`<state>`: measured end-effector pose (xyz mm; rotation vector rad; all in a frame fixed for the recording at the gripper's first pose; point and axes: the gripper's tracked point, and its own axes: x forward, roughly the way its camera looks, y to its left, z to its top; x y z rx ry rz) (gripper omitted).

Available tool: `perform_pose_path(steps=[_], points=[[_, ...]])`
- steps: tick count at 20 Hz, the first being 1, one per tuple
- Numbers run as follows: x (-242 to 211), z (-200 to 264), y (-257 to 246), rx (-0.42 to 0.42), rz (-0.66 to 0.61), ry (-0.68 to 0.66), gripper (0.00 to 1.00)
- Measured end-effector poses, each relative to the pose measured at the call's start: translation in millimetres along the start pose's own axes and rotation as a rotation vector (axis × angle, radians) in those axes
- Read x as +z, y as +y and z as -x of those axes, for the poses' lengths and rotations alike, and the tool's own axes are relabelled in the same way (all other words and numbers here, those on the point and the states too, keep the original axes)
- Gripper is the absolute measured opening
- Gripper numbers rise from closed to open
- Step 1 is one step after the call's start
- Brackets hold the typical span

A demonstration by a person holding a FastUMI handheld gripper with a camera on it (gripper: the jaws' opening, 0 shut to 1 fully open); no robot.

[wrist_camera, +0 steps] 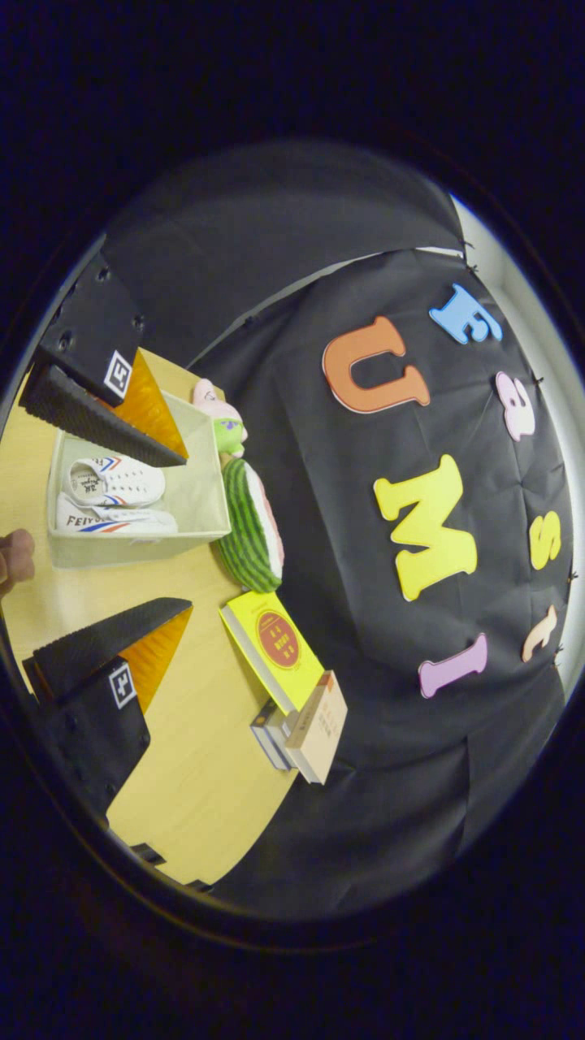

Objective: Open the storage box then place both shoes into the box .Put the left shoe in first, then the right shoe, with the right side of both shoes facing outward in a uniform manner.

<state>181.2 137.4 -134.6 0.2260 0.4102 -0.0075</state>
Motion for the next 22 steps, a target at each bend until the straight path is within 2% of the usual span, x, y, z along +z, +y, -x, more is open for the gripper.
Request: perform_pose_path(steps=[7,12,14,16,18,20,22], points=[[35.9,75.2,-19.8,-0.034,0.145,-0.200,1.00],[43.0,129.5,-23.4,-0.024,0.223,-0.301,1.00],[53.4,153.7,-36.3,-0.076,0.248,-0.378,1.00],[50.1,175.4,-52.3,-0.117,0.223,-0.417,1.00],[43.7,185.4,-53.2,-0.081,0.173,-0.407,1.00],[52.9,197.3,-64.0,-0.071,0.176,-0.424,1.00],[62.0,206.8,-78.5,-0.103,0.204,-0.455,1.00]])
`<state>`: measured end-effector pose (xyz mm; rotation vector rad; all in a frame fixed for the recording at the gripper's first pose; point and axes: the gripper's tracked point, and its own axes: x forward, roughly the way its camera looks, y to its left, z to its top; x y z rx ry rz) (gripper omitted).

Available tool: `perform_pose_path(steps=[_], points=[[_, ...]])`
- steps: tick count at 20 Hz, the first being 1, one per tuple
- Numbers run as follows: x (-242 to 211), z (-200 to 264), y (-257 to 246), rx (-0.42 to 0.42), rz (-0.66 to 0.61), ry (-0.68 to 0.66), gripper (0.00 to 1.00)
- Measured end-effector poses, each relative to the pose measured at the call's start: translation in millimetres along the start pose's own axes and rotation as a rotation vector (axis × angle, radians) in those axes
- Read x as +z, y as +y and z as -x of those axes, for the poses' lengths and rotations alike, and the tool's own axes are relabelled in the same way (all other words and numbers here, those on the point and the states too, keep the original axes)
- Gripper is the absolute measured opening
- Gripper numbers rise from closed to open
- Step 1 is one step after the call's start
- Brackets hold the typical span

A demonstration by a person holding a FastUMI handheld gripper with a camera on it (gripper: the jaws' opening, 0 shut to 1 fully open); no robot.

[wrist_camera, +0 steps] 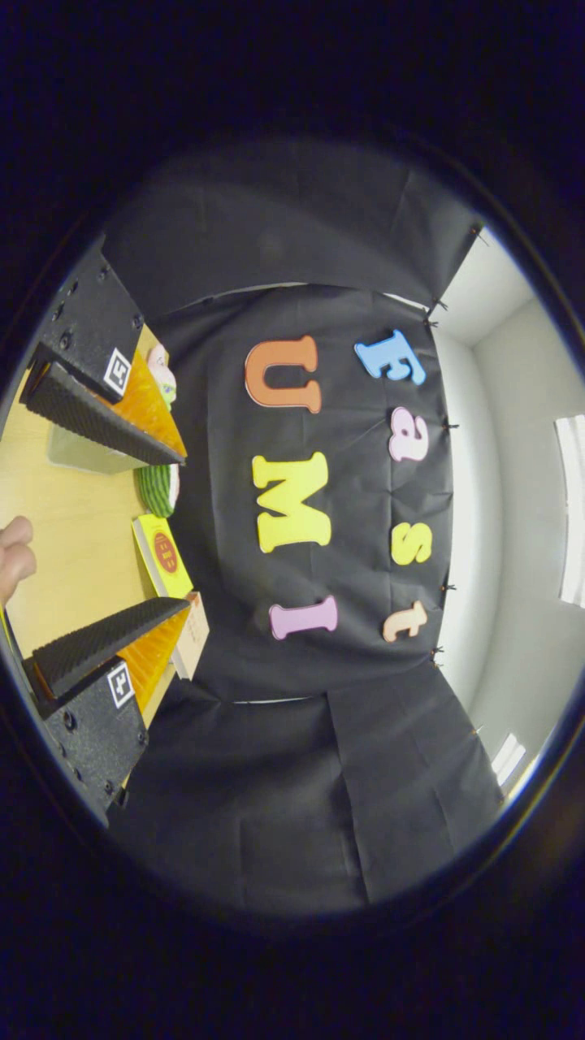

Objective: Open the storage box then place both shoes into the box .Put the left shoe in first, then the right shoe, with the right side of both shoes facing outward in a uniform manner.

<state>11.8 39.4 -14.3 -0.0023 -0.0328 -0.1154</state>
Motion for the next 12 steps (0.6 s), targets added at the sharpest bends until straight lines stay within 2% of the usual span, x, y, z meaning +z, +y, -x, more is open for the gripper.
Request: perform_pose_path(steps=[2,12], points=[[0.9,4.0,-4.9,-0.003,0.014,-0.003,1.00],[4.9,29.2,2.6,0.085,-0.002,0.008,1.00]])
